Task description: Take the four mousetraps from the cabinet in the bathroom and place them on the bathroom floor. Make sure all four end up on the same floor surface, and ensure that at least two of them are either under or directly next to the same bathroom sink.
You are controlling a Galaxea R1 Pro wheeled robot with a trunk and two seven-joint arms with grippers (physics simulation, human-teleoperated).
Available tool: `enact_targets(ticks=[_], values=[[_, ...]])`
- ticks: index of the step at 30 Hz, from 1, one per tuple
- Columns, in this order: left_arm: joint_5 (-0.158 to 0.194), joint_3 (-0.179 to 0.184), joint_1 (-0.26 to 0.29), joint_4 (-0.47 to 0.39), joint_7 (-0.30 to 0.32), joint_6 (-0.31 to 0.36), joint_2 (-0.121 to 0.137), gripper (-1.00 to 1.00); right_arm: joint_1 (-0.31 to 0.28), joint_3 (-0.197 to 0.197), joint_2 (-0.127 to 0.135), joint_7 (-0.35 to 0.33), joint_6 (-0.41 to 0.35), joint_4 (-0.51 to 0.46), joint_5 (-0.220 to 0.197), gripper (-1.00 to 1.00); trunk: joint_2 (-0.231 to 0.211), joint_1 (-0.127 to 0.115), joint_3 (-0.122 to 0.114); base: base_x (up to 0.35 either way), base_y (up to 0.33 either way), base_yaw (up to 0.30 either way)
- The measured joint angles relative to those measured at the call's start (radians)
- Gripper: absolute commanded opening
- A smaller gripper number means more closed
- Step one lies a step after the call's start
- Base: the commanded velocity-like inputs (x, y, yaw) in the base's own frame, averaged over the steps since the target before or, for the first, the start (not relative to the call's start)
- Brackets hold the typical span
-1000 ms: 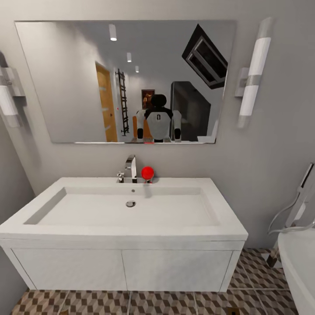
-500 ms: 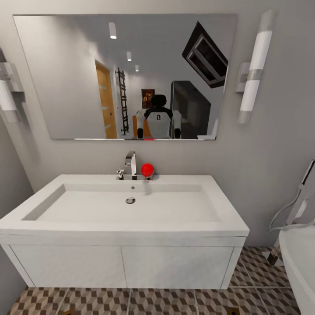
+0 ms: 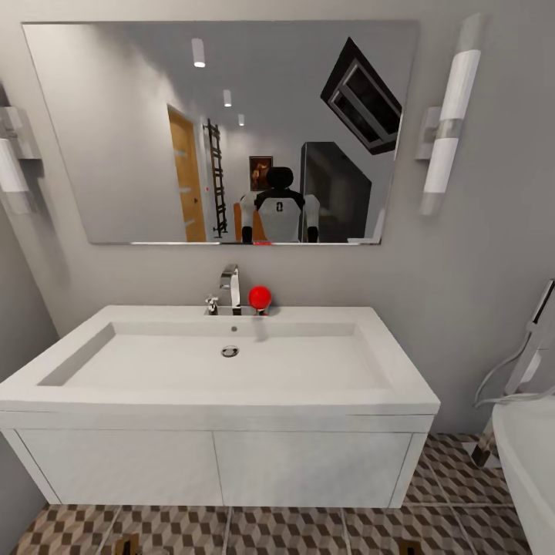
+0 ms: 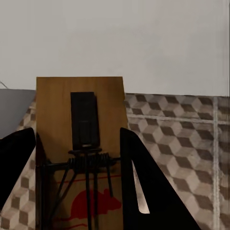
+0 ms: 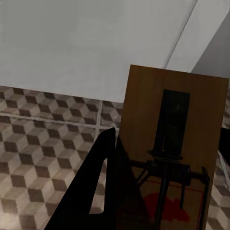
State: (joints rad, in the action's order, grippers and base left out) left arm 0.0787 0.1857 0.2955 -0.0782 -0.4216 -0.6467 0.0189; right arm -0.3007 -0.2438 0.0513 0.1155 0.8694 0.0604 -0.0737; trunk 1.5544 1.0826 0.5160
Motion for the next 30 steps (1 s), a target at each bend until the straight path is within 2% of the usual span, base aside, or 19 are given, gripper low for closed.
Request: enact_targets(ticks=[4, 10, 30], values=[[-0.017, -0.004, 0.0, -0.023, 0.0, -0.008, 0.0, -1.0, 0.0, 0.001, 0.0, 0.0, 0.01, -0.003, 0.001, -1.0, 0.0, 0.0, 0.0, 0.0, 0.0, 0.0], [-0.018, -0.009, 0.0, -0.033, 0.0, -0.009, 0.0, -1.0, 0.0, -0.001, 0.0, 0.0, 0.012, -0.004, 0.002, -1.0, 0.0, 0.0, 0.0, 0.0, 0.0, 0.0], [-0.014, -0.009, 0.0, -0.034, -0.002, -0.009, -0.001, -1.0, 0.0, -0.001, 0.001, 0.0, 0.009, -0.014, 0.002, -1.0, 0.14, 0.077, 0.063, 0.0, 0.0, 0.0]])
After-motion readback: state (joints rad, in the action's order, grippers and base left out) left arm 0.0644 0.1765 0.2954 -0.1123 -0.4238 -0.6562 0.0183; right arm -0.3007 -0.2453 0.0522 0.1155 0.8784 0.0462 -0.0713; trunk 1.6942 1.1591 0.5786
